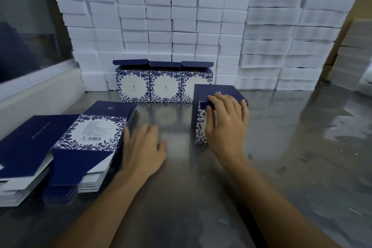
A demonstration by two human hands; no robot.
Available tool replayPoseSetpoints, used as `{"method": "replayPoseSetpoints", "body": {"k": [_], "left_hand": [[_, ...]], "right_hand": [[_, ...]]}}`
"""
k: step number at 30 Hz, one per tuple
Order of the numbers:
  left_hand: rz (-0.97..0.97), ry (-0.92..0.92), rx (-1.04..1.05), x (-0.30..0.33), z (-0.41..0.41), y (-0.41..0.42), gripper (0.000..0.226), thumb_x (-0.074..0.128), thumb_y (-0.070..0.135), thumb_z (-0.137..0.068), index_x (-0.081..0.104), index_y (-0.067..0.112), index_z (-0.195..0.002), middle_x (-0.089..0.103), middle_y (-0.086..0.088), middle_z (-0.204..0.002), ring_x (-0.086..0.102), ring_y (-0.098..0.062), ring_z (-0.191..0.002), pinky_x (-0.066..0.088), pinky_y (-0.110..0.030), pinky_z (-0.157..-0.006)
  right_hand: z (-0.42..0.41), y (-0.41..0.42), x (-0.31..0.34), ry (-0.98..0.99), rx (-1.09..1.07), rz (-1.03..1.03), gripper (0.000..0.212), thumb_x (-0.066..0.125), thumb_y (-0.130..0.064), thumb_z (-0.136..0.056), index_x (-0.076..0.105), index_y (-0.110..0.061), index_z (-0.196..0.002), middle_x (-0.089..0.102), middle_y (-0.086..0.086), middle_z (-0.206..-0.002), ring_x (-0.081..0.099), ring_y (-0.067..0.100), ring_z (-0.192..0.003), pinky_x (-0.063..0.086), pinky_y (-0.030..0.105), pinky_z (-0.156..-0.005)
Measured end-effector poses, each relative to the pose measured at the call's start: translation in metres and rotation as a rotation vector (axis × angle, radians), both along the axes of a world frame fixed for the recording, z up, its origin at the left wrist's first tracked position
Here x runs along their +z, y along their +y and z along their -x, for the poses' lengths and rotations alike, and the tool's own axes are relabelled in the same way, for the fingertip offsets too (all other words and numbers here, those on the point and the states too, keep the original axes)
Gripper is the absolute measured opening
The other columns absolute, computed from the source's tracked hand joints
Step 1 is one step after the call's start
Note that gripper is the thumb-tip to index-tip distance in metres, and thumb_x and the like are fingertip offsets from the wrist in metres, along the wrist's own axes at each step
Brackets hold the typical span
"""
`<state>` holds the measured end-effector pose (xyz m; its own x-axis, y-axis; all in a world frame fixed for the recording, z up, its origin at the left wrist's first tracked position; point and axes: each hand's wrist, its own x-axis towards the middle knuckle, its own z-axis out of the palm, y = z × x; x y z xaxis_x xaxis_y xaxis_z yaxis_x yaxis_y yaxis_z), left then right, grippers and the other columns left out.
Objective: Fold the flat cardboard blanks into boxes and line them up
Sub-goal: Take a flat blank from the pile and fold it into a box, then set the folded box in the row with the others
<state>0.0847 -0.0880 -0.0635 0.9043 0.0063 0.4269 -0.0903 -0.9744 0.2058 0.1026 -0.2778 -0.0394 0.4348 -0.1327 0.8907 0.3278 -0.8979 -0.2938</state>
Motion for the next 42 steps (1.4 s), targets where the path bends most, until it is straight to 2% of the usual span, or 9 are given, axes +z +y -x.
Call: {"method": "replayPoseSetpoints", "body": {"k": [9, 16, 21, 25, 29, 33, 35, 38, 42], "left_hand": [[-0.072, 0.105, 0.062, -0.004, -0.004, 0.003, 0.033, 0.039, 0.045, -0.097, 0.060, 0.025, -0.113, 0.061, -0.001, -0.119, 0.058, -0.021, -0.111, 0.006, -0.048, -0.119], [-0.067, 0.104, 0.077, -0.003, -0.007, 0.001, 0.031, 0.040, 0.046, -0.096, 0.057, 0.025, -0.111, 0.060, -0.002, -0.112, 0.056, -0.022, -0.111, 0.005, -0.051, -0.120], [-0.057, 0.121, 0.067, -0.003, -0.009, 0.001, 0.031, 0.042, 0.046, -0.094, 0.055, 0.024, -0.112, 0.057, -0.004, -0.114, 0.054, -0.026, -0.112, 0.016, -0.048, -0.118], [-0.025, 0.099, 0.053, -0.005, -0.010, 0.002, 0.029, 0.043, 0.046, -0.093, 0.053, 0.022, -0.106, 0.054, -0.005, -0.110, 0.053, -0.026, -0.103, 0.039, -0.041, -0.096], [-0.002, 0.100, 0.055, -0.006, -0.009, 0.002, 0.028, 0.044, 0.046, -0.093, 0.050, 0.022, -0.107, 0.050, -0.003, -0.110, 0.051, -0.025, -0.105, 0.041, -0.037, -0.090], [0.001, 0.104, 0.055, -0.006, -0.010, 0.003, 0.028, 0.043, 0.046, -0.093, 0.049, 0.024, -0.109, 0.049, -0.002, -0.113, 0.049, -0.023, -0.107, 0.040, -0.037, -0.092], [0.001, 0.105, 0.057, -0.006, -0.010, 0.003, 0.027, 0.042, 0.047, -0.092, 0.047, 0.026, -0.108, 0.048, 0.000, -0.113, 0.048, -0.022, -0.107, 0.040, -0.037, -0.092], [-0.004, 0.115, 0.060, -0.005, -0.009, 0.002, 0.023, 0.040, 0.047, -0.092, 0.045, 0.027, -0.103, 0.046, 0.002, -0.112, 0.046, -0.020, -0.107, 0.038, -0.037, -0.092], [-0.011, 0.130, 0.063, -0.005, -0.009, 0.003, 0.021, 0.041, 0.046, -0.093, 0.045, 0.026, -0.100, 0.046, 0.001, -0.110, 0.046, -0.020, -0.104, 0.037, -0.037, -0.090]], "right_hand": [[-0.041, -0.032, -0.005, 0.231, -0.197, -0.051, 0.040, 0.043, -0.025, -0.105, 0.051, -0.017, -0.144, 0.043, 0.003, -0.156, 0.020, 0.026, -0.153, 0.007, 0.047, -0.124], [-0.092, -0.049, 0.010, 0.424, -0.181, -0.076, 0.048, 0.039, -0.028, -0.105, 0.037, -0.015, -0.151, 0.022, 0.004, -0.166, 0.000, 0.028, -0.156, 0.005, 0.047, -0.124], [-0.134, -0.054, 0.017, 0.544, -0.121, -0.030, 0.062, 0.043, -0.025, -0.102, 0.020, -0.013, -0.158, 0.002, 0.010, -0.169, -0.008, 0.035, -0.154, 0.005, 0.046, -0.125], [-0.159, -0.052, 0.016, 0.597, -0.114, 0.015, 0.077, 0.049, -0.021, -0.096, 0.008, -0.013, -0.160, -0.008, 0.013, -0.168, -0.010, 0.036, -0.154, 0.007, 0.048, -0.125], [-0.177, -0.050, 0.013, 0.685, -0.018, -0.043, 0.091, 0.054, -0.017, -0.091, -0.005, -0.017, -0.160, -0.019, 0.009, -0.167, -0.005, 0.038, -0.154, 0.019, 0.051, -0.122], [-0.183, -0.047, 0.003, 0.817, 0.044, -0.021, 0.093, 0.056, -0.024, -0.094, -0.011, -0.021, -0.159, -0.026, 0.009, -0.165, 0.028, 0.041, -0.148, 0.034, 0.053, -0.114], [-0.182, -0.045, -0.015, 0.953, 0.057, 0.027, 0.080, 0.049, -0.035, -0.100, -0.002, -0.022, -0.160, -0.013, 0.011, -0.167, 0.034, 0.040, -0.145, 0.030, 0.052, -0.116], [-0.172, -0.042, -0.030, 0.978, -0.008, 0.217, 0.048, 0.034, -0.045, -0.102, 0.049, -0.016, -0.137, 0.046, 0.013, -0.147, 0.045, 0.030, -0.135, 0.028, 0.049, -0.112], [-0.148, -0.039, -0.031, 0.922, 0.030, 0.275, 0.040, 0.033, -0.041, -0.102, 0.056, -0.018, -0.124, 0.054, 0.007, -0.141, 0.047, 0.024, -0.131, 0.028, 0.046, -0.110]]}}
